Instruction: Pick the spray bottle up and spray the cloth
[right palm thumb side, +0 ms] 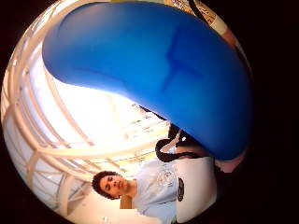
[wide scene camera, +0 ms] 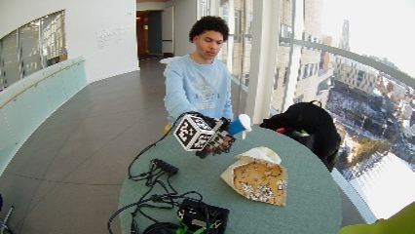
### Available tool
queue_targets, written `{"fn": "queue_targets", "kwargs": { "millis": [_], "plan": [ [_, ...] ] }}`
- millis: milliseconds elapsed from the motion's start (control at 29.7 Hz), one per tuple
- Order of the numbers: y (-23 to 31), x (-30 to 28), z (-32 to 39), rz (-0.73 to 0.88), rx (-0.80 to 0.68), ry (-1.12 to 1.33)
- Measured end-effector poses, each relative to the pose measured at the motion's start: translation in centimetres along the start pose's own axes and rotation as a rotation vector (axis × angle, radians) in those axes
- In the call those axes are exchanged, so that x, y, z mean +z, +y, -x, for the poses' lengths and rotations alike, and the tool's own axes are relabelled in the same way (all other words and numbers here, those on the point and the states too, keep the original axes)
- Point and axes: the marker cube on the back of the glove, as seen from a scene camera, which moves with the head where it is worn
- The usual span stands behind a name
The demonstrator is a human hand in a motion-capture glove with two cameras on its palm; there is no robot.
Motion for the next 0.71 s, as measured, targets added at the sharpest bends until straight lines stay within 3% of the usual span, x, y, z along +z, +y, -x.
{"fn": "queue_targets", "kwargs": {
  "millis": [708],
  "plan": [
    [0.06, 0.15, 0.86, 0.009, 0.02, 0.023]
  ]
}}
